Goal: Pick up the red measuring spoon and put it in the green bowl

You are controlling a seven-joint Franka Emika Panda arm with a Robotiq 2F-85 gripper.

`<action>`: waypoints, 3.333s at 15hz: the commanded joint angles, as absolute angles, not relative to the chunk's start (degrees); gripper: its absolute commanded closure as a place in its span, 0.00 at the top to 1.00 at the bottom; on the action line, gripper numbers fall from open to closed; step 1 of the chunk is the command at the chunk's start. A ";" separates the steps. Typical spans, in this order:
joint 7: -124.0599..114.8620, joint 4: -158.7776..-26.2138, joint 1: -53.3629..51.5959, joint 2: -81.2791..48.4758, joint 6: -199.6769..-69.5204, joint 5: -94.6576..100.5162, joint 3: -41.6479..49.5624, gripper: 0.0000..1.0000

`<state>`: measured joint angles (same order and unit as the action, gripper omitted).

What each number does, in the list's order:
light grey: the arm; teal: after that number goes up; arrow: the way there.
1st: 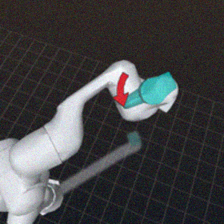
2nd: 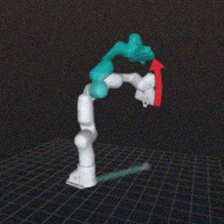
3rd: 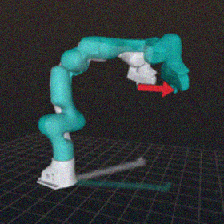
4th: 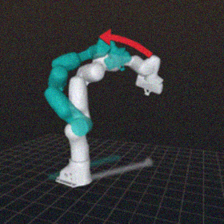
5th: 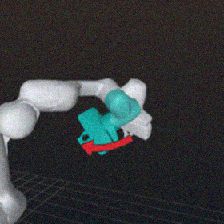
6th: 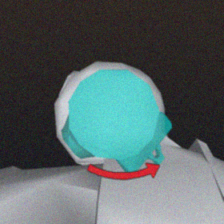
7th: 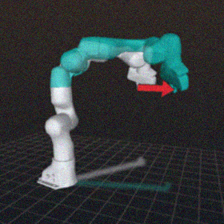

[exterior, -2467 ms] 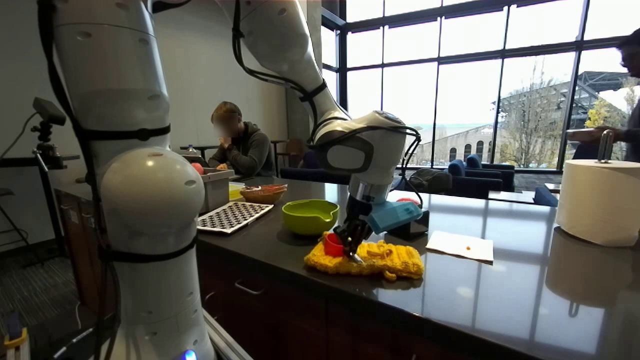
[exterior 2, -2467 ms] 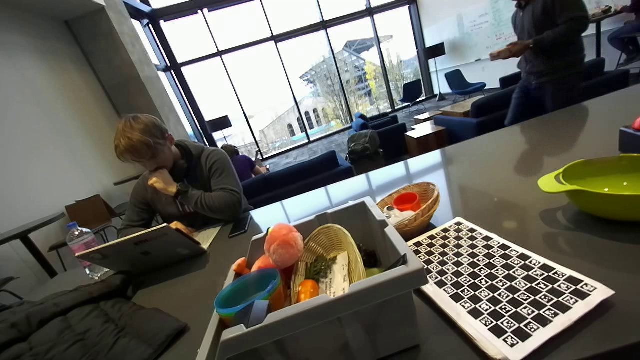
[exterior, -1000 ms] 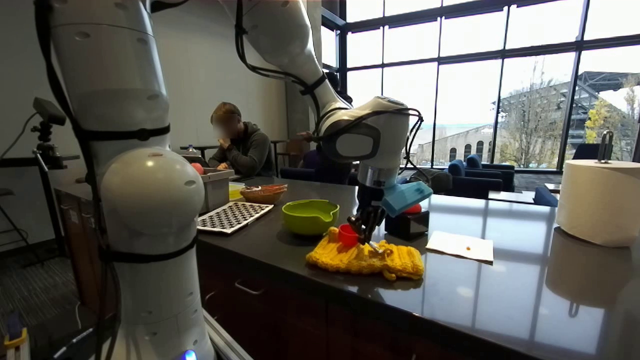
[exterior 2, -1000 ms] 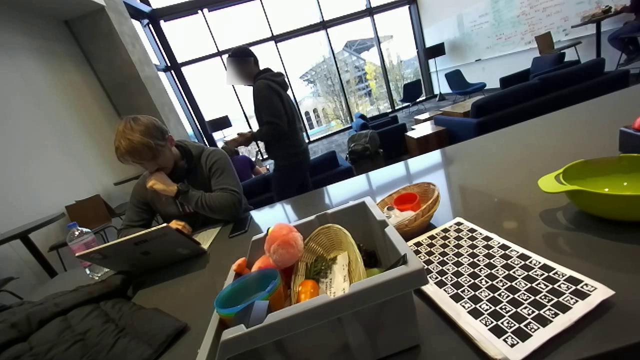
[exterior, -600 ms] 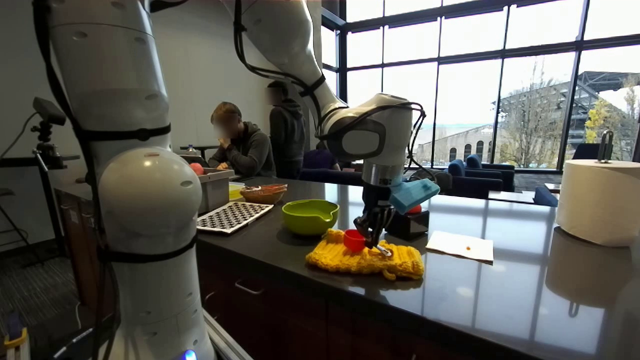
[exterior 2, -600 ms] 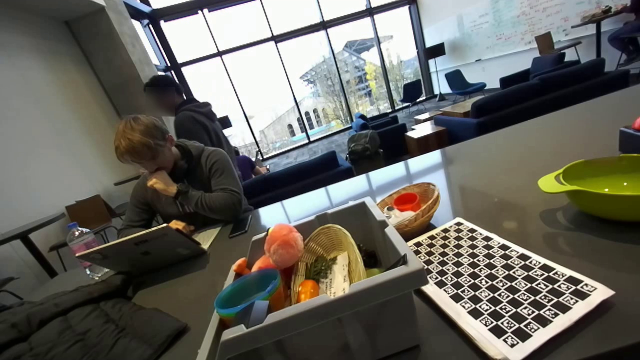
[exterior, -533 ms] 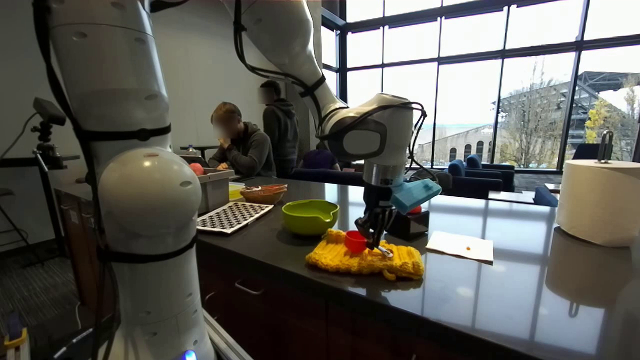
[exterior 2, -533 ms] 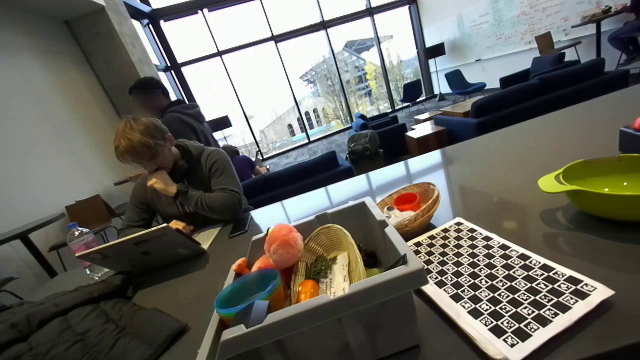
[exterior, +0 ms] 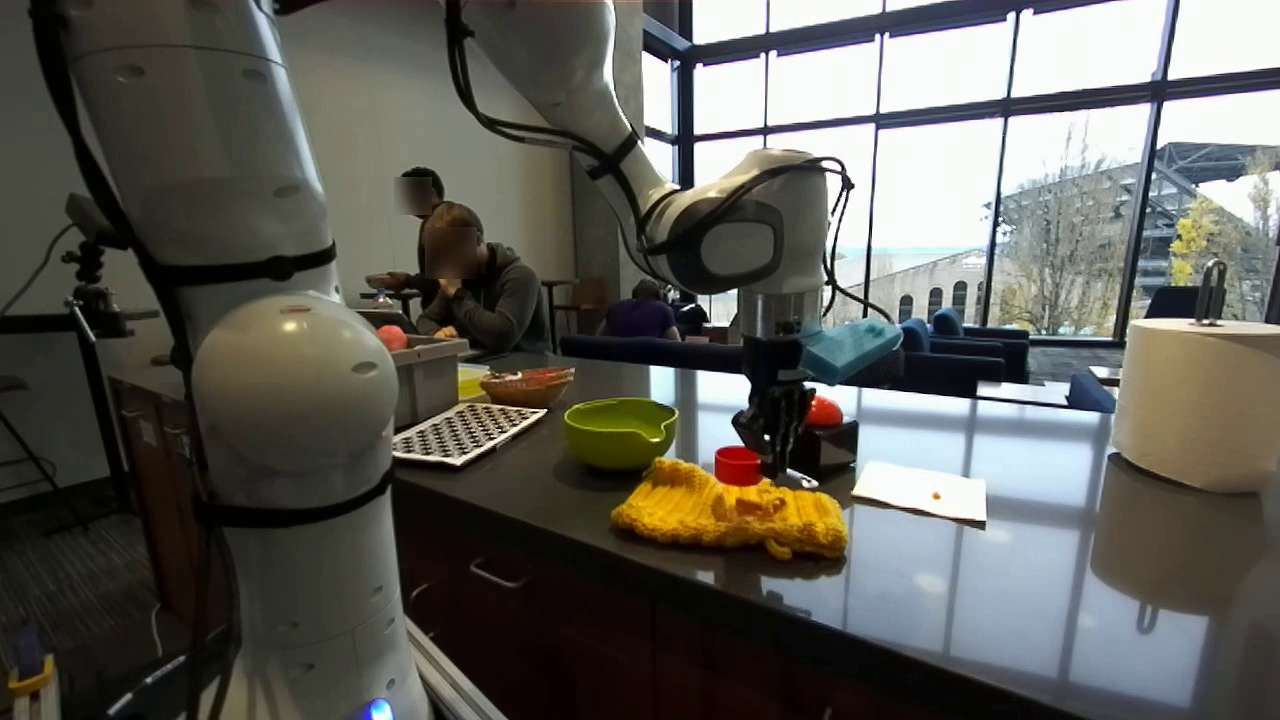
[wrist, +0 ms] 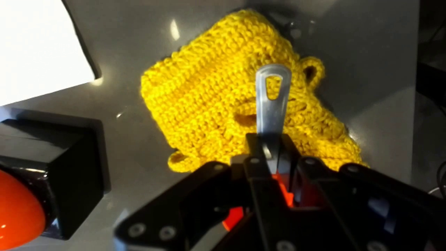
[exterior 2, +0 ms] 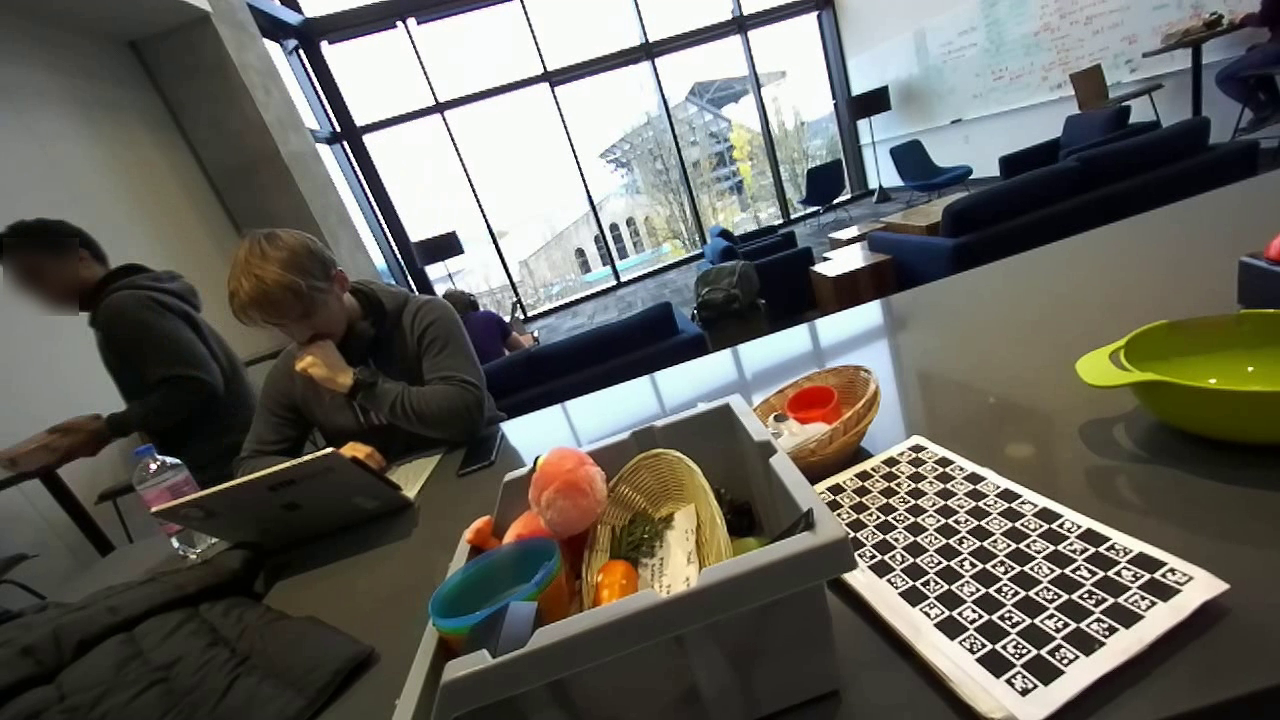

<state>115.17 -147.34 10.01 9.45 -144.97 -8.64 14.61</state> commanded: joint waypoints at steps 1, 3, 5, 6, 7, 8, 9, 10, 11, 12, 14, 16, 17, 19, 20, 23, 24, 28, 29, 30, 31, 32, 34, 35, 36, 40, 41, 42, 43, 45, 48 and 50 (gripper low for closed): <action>110.90 -147.19 10.02 14.18 -144.13 -3.48 13.52 0.04; 109.28 -147.03 9.60 16.25 -144.10 -1.19 12.91 0.04; 108.12 -146.93 9.05 18.35 -144.22 0.77 12.25 0.04; 107.55 -146.90 8.73 19.44 -144.18 1.62 11.83 0.04; 106.99 -146.95 8.33 20.40 -144.32 2.28 11.44 0.04; 106.80 -147.00 7.84 21.26 -144.53 2.78 11.15 0.04; 106.28 -147.09 7.38 22.15 -144.66 3.48 10.69 0.04; 106.33 -147.15 6.74 22.99 -144.69 3.74 10.45 0.04; 106.06 -147.25 6.06 23.62 -144.94 3.90 10.15 0.04; 105.92 -147.36 5.30 24.15 -145.07 3.92 9.90 0.04; 106.25 -147.59 3.56 24.65 -145.58 3.39 9.60 0.04; 106.39 -147.61 1.69 24.50 -146.16 2.78 9.29 0.04; 106.46 -147.55 0.94 24.27 -146.38 2.68 9.16 0.04; 106.42 -147.35 -0.43 23.71 -146.93 2.42 8.87 0.04; 106.70 -147.22 -1.24 23.44 -147.22 2.02 8.94 0.04; 107.05 -146.97 -3.15 22.76 -148.37 1.06 9.01 0.04; 107.21 -146.87 -3.78 22.47 -148.59 0.66 9.07 0.04; 108.36 -145.99 -5.74 21.05 -147.89 -1.32 9.64 0.04; 109.00 -145.74 -6.27 20.52 -147.55 -2.13 9.89 0.04; 109.84 -145.42 -6.96 20.10 -146.85 -3.35 10.25 0.04; 109.97 -145.04 -7.19 19.35 -146.68 -4.15 10.24 0.04; 110.04 -144.45 -7.42 18.47 -146.43 -5.18 10.19 0.04; 109.28 -143.18 -7.50 16.71 -146.63 -6.89 9.74 0.04; 108.09 -142.18 -7.69 15.33 -147.10 -8.17 9.30 0.04; 106.98 -141.26 -7.88 14.17 -147.32 -9.49 8.80 0.04; 98.21 -137.23 -9.51 7.75 -150.49 -15.60 4.50 0.04; 95.39 -136.20 -9.74 6.00 -151.02 -16.15 3.06 0.04; 92.44 -135.33 -9.70 4.61 -151.34 -15.89 1.65 0.04; 90.02 -134.56 -9.76 3.33 -151.48 -15.99 0.53 0.04; 82.51 -133.88 -9.04 1.80 -151.56 -13.80 -1.64 0.04; 70.03 -134.99 -7.78 1.98 -152.74 -10.11 -2.79 0.04; 62.14 -136.12 -7.12 3.27 -153.36 -7.73 -2.73 0.04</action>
<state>71.91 -134.79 -8.93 1.40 -152.05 -10.91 -1.96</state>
